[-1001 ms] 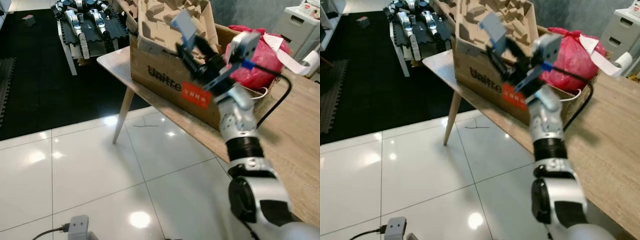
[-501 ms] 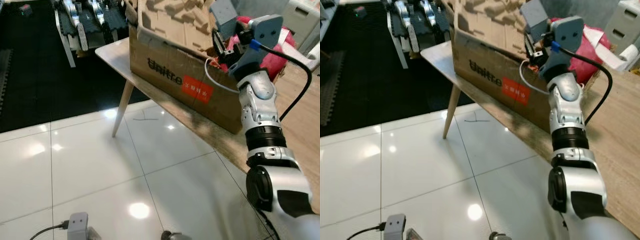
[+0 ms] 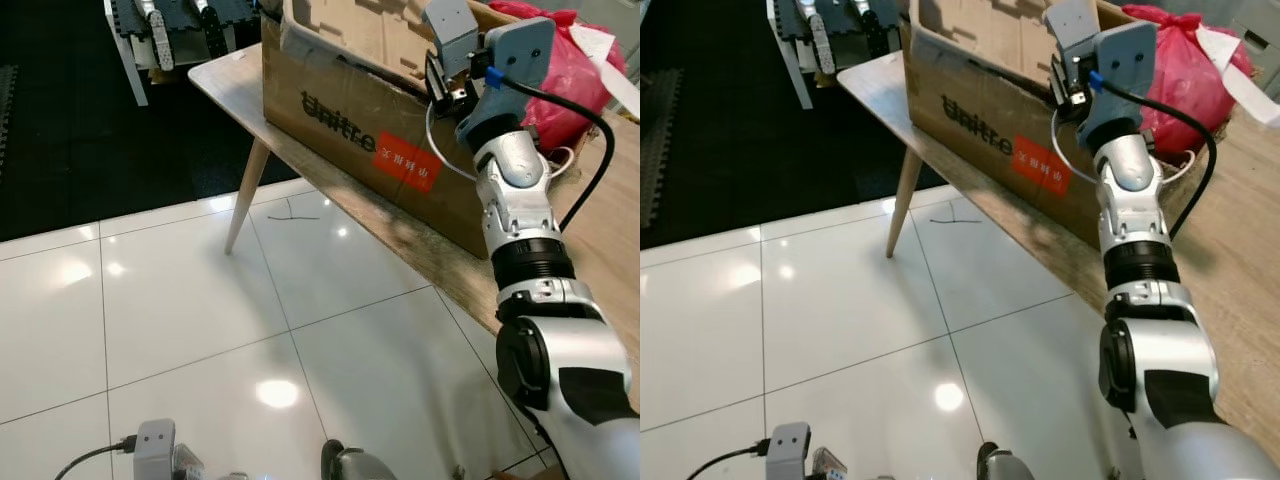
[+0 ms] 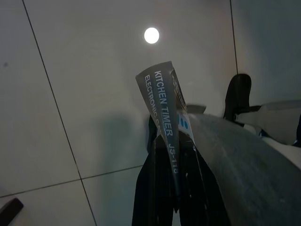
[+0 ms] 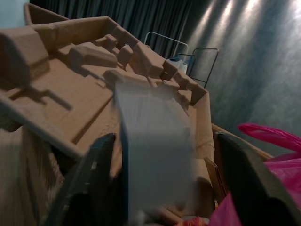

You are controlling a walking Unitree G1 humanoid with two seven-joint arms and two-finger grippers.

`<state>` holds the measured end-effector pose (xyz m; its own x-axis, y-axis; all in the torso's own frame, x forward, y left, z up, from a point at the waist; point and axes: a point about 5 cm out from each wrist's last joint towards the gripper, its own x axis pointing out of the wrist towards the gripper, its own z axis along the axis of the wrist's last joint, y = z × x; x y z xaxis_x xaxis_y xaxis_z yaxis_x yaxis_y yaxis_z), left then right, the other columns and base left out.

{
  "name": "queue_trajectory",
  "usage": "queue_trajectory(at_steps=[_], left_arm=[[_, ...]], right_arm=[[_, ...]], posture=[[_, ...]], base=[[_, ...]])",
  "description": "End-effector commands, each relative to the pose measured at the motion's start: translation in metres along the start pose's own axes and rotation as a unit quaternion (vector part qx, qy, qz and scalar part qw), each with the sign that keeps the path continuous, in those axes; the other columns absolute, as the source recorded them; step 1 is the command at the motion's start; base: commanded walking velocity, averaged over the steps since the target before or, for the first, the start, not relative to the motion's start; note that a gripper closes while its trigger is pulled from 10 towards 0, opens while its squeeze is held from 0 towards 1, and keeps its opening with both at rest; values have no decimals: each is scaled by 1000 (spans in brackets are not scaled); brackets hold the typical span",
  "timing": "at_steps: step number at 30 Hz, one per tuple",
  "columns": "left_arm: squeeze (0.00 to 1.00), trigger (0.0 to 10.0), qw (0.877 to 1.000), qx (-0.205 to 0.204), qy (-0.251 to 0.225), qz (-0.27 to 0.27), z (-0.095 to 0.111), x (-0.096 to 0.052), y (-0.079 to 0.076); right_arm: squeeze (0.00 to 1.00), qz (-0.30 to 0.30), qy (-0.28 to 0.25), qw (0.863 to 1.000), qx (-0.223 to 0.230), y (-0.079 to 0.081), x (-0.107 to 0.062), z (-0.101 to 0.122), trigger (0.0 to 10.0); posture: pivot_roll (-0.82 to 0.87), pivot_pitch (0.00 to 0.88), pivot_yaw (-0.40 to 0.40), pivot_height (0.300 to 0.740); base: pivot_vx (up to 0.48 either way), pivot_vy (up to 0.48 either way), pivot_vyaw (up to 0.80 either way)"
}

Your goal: Picking trash to rubbish bin

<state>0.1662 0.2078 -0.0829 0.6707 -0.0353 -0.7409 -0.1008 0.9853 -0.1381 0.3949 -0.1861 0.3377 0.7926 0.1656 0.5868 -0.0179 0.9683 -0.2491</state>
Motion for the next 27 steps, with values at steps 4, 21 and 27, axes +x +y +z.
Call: queue_trajectory(at_steps=[4, 21, 27], left_arm=[[0, 10000, 1000, -5, 8, 2, -7, -2, 1], [0, 10000, 998, -21, -51, 4, 29, 6, 3], [0, 10000, 993, -32, -113, 11, 69, 11, 7]], right_arm=[[1000, -37, -21, 999, -21, -11, 5, 11, 10000], [0, 145, -162, 946, 241, 16, -6, 49, 10000], [0, 405, -171, 843, 310, 74, -63, 52, 10000]], posture=[[76, 273, -50, 740], [78, 203, -47, 740], [67, 166, -42, 740]], base=[[0, 0, 0], [0, 0, 0], [0, 0, 0]])
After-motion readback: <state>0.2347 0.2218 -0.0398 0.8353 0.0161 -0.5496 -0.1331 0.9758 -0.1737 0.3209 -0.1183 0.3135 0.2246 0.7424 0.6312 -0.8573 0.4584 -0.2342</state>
